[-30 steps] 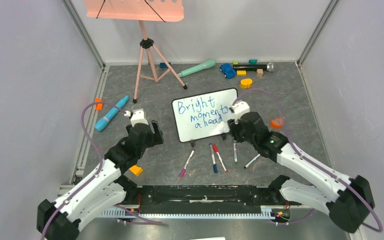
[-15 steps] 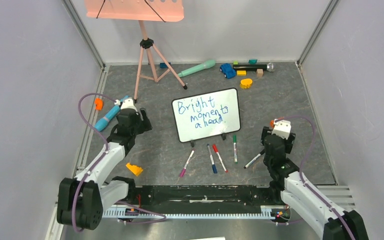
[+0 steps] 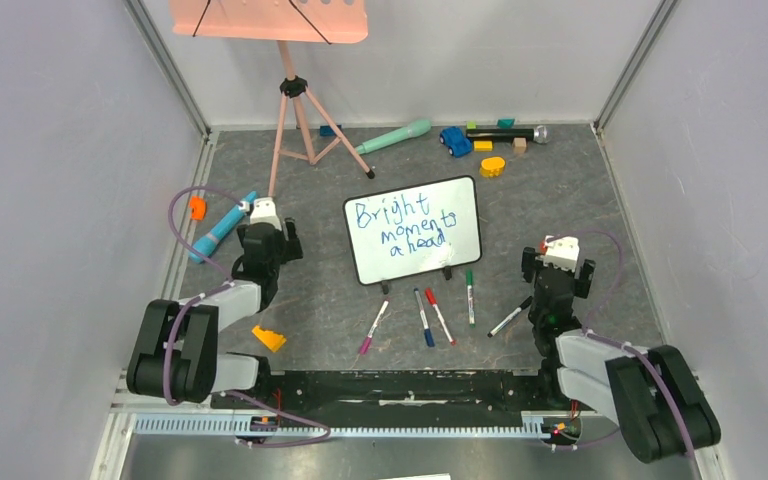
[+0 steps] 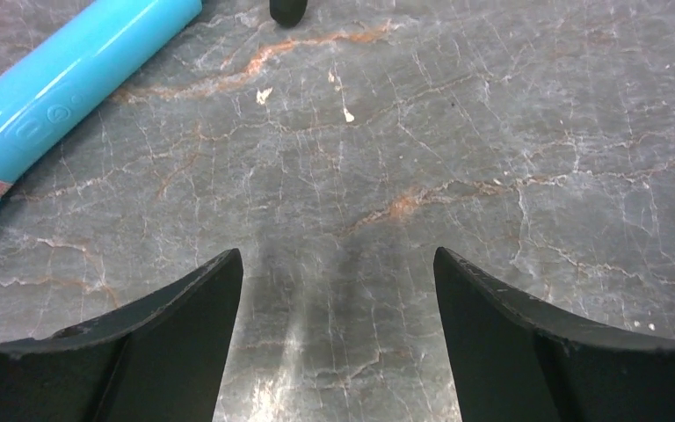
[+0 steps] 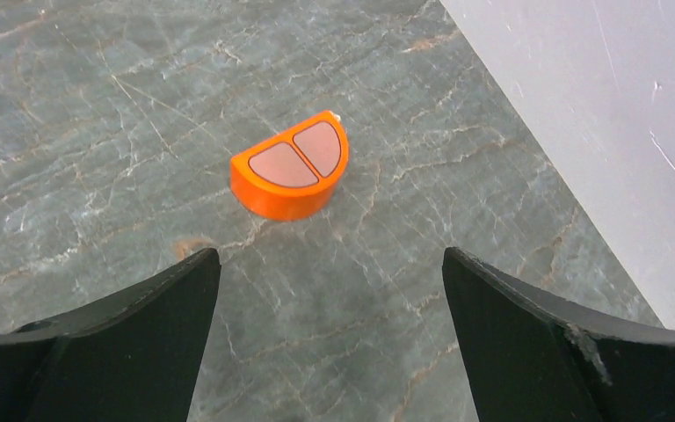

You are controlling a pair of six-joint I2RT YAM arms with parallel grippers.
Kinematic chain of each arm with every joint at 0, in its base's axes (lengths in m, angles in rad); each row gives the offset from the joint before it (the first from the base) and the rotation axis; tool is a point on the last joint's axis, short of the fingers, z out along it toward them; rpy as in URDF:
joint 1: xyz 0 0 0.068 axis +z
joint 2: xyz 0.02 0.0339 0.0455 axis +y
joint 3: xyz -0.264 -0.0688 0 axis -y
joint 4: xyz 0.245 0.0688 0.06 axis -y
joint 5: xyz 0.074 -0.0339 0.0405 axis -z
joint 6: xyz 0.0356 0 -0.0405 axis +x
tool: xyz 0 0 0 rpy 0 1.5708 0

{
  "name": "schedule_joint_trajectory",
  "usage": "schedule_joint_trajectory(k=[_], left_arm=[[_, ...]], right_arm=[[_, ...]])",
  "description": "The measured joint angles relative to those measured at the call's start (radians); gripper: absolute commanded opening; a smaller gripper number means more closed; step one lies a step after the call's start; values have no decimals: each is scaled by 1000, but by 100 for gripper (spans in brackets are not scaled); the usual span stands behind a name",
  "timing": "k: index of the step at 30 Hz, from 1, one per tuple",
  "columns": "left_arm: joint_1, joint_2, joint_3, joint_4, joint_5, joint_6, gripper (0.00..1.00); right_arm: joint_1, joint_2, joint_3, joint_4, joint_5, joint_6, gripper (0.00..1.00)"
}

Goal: Write a sentence on the whiteboard
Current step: Reset both arms

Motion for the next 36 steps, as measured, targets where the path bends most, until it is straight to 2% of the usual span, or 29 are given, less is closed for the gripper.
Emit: schedule_joint_trajectory(k=[4,9,10,11,12,17,22,36], left_arm=[[8,44,-16,129,5,37,85],[18,134,-65,378,17,63,86],[23,149,-85,417,19,63,87],[27,162,-101,444,20,63,95],[30,170,-110,458,22,63,100],[32,175,-119,533,26,81,100],[32,175,-119,565,27,84,100],[32,175,-119,571,27,84,100]], right_arm=[[-53,116,0,182,-99,-35,88],[-79,283,-1,386,-251,-88,81],[-89,305,-1,416,-275,-90,82],[-102,322,-1,452,-298,-93,95],[-113,328,-1,488,-323,-96,97],[-122,328,-1,662,-429,-120,98],[-122,331,-1,668,-362,-98,98],[-122,339,-1,657,-344,-96,98]])
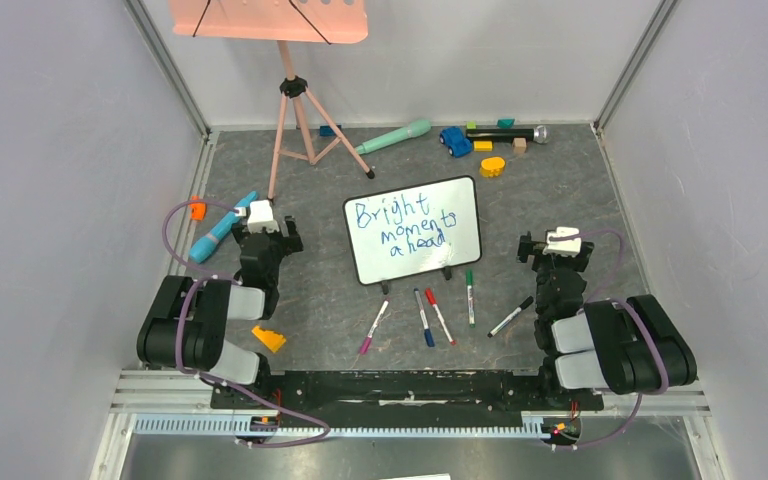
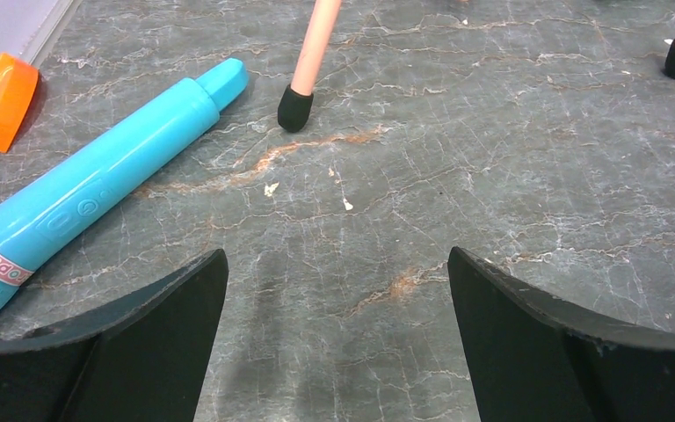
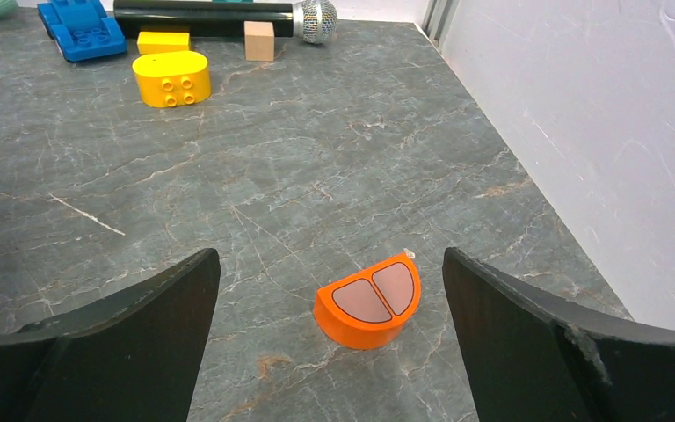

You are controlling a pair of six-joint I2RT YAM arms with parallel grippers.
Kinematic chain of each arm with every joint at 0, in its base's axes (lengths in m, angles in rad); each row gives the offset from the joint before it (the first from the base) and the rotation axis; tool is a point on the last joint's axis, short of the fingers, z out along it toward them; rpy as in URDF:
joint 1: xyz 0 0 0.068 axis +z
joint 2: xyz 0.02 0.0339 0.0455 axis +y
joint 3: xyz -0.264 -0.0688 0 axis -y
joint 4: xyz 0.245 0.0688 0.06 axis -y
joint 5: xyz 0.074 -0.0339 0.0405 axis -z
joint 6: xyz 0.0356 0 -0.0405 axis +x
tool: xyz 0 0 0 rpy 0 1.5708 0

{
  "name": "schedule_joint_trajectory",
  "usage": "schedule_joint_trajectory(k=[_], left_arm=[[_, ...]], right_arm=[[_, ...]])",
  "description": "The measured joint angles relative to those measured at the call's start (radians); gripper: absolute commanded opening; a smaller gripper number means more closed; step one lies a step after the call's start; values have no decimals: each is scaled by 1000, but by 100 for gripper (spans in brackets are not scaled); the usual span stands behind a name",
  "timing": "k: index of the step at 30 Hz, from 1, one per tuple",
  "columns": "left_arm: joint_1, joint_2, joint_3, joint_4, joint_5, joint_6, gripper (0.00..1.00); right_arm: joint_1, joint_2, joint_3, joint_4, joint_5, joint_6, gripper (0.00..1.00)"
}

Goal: Write a sentence on the whiteboard
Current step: Reset both arms

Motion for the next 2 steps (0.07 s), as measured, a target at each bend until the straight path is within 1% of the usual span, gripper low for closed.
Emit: schedule_joint_trajectory(k=[2], left_arm=[[0,0,0,-1,0,0,100]], right_arm=[[0,0,0,0,0,0,98]])
